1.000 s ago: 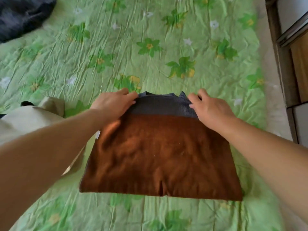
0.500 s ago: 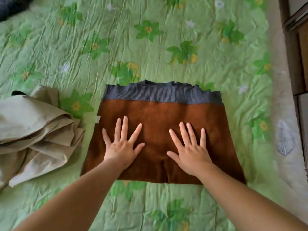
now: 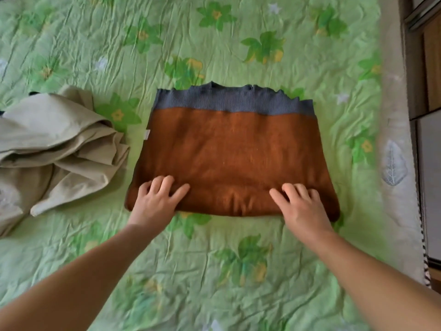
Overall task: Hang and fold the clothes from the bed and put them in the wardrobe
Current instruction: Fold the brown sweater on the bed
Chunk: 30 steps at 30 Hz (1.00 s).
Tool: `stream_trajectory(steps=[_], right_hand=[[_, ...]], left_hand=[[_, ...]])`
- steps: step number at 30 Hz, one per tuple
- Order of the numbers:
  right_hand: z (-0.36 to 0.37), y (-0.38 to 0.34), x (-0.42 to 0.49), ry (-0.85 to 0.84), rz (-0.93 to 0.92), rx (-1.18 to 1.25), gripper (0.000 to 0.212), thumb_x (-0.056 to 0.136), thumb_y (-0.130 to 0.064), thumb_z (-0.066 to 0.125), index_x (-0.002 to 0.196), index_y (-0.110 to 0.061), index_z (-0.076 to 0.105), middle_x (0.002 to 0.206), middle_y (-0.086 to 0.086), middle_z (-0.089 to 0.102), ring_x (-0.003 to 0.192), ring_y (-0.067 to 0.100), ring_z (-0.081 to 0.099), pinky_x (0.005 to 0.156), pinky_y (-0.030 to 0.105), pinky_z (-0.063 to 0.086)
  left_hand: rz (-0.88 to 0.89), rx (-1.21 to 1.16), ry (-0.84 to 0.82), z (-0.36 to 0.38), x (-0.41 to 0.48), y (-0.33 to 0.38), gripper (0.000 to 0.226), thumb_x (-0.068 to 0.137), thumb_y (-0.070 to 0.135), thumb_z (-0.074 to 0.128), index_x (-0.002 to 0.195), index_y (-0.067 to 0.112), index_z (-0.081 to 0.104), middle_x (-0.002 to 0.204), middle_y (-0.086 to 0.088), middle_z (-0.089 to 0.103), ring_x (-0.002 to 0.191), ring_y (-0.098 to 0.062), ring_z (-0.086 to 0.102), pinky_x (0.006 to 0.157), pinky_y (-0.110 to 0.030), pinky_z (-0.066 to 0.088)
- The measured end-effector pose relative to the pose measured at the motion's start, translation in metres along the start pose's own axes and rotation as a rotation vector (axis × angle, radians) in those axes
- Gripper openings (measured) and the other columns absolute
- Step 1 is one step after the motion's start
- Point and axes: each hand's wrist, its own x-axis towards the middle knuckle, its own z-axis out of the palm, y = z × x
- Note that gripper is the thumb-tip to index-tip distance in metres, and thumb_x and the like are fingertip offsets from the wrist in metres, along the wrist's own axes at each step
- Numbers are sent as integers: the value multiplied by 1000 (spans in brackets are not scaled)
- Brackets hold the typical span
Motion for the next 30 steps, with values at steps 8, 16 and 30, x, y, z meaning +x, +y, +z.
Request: stream_trajectory(steps=[8, 16, 30], right_hand=[[-13, -28, -58, -53, -49, 24, 57, 74, 2, 61, 125, -23, 55, 103, 5, 49, 87, 32, 46, 67, 43, 42], [9, -70, -107, -368, 89, 95, 76, 90, -80, 19, 142, -28, 36, 134, 5, 38, 120, 30, 40, 95, 49, 35], [45, -99, -61, -146, 69, 109, 89, 88, -87, 14, 160, -38, -1, 168, 13, -10, 154, 38, -12, 115, 74, 1]], left_hand=[[-20, 25, -156, -16, -51, 12, 69, 82, 9, 64, 142, 35, 45, 126, -8, 47, 110, -35, 49, 76, -45, 48], [-69, -100, -219, 10, -106, 42, 69, 82, 67, 46, 140, 29, 51, 131, -8, 45, 121, -31, 47, 101, -54, 37], [-232, -208, -18, 66, -85, 48, 78, 91, 80, 18, 159, 44, 4, 167, -17, -3, 155, -35, -5, 114, -75, 11]])
